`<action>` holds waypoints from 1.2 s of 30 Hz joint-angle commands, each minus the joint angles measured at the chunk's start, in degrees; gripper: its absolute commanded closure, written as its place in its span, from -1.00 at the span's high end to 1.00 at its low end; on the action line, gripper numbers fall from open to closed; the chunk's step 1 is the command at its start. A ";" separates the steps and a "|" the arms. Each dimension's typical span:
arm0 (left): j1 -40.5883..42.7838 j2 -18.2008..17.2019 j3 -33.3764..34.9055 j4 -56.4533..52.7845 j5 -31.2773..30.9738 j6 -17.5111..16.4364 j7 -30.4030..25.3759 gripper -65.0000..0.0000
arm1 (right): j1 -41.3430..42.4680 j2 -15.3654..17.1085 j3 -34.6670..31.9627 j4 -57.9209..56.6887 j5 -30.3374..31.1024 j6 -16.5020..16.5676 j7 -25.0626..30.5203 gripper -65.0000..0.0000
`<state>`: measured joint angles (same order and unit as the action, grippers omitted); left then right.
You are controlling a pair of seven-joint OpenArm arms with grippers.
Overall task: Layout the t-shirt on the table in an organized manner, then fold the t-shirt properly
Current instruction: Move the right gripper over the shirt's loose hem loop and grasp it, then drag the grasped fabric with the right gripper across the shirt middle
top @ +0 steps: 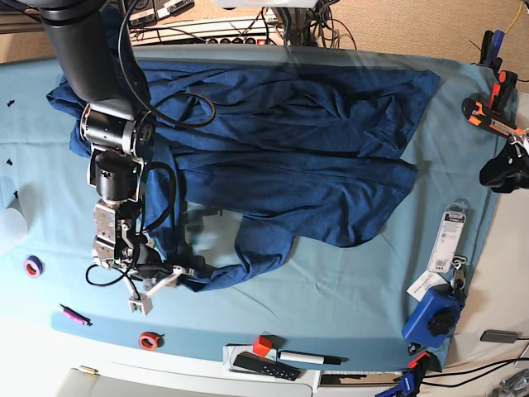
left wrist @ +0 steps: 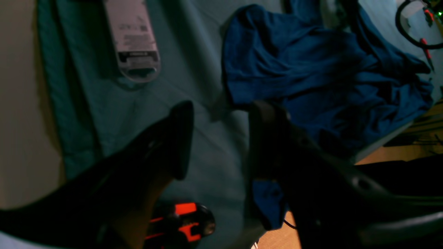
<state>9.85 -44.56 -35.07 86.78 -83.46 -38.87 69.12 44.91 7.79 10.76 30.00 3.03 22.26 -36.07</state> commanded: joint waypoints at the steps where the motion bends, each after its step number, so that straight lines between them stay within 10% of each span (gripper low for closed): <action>1: -0.52 -1.29 -0.74 0.72 -1.54 -0.22 -1.46 -0.15 | 2.40 0.59 0.04 1.03 0.76 0.37 0.44 -0.84; 5: -0.50 -1.01 -0.74 0.72 -1.54 -0.22 -1.57 -0.15 | 2.38 0.66 0.07 3.72 2.91 1.07 -4.24 -1.00; 11: -0.55 -1.03 -0.74 0.72 -1.54 -0.24 -2.97 -0.15 | 2.03 0.26 0.04 19.89 22.01 9.44 -22.34 -1.00; 18: -3.15 -1.03 -0.74 0.72 0.33 -0.20 -4.04 -0.15 | -8.24 -4.63 0.04 48.85 29.22 9.68 -41.29 -1.00; 36: -4.28 -1.09 -0.74 0.72 0.31 -0.22 -4.26 -0.15 | -51.54 -8.28 -0.04 98.16 44.06 9.73 -41.62 -1.00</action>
<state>6.20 -43.99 -35.27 86.74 -81.67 -38.87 65.95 -7.53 -0.64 10.81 127.07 45.65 31.79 -79.50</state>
